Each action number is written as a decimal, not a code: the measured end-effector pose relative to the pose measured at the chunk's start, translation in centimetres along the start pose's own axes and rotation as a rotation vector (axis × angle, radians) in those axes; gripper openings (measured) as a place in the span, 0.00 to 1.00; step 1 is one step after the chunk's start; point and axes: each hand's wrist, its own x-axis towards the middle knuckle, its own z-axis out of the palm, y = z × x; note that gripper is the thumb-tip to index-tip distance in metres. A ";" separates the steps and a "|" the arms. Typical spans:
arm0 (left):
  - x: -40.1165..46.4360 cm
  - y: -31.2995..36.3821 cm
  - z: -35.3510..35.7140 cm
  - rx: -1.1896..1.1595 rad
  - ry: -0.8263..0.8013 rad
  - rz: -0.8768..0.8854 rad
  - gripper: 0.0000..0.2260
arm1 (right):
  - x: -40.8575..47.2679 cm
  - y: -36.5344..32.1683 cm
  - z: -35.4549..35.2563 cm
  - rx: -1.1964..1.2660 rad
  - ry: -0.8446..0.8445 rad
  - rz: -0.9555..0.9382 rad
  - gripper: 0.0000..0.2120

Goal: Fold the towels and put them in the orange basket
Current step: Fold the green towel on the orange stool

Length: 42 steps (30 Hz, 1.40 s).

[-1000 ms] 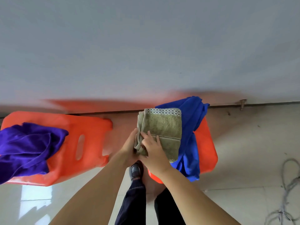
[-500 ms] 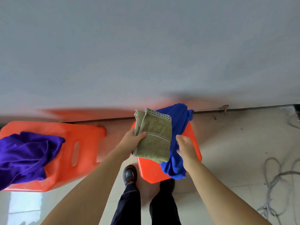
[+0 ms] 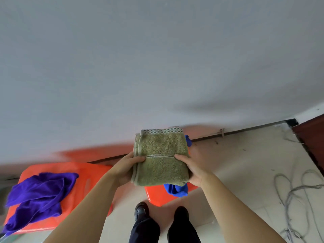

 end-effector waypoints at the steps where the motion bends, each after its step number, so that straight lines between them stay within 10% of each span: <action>1: -0.3 0.0 0.4 -0.026 -0.047 -0.024 0.11 | -0.9 -0.3 0.0 -0.016 0.011 -0.012 0.17; 6: -0.3 0.0 4.8 0.087 -0.115 -0.210 0.21 | -6.8 0.0 -1.8 0.003 0.060 -0.109 0.12; 18: -4.9 -5.3 18.3 0.649 -0.572 -0.248 0.09 | -23.9 15.3 -5.4 0.497 0.429 -0.520 0.18; 32: -25.9 -36.2 34.1 1.213 -1.128 -0.459 0.08 | -47.9 47.3 -7.8 1.144 0.897 -0.834 0.20; 42: -39.7 -56.9 38.9 1.490 -1.341 -0.150 0.09 | -56.8 64.9 -11.4 1.492 1.153 -0.925 0.22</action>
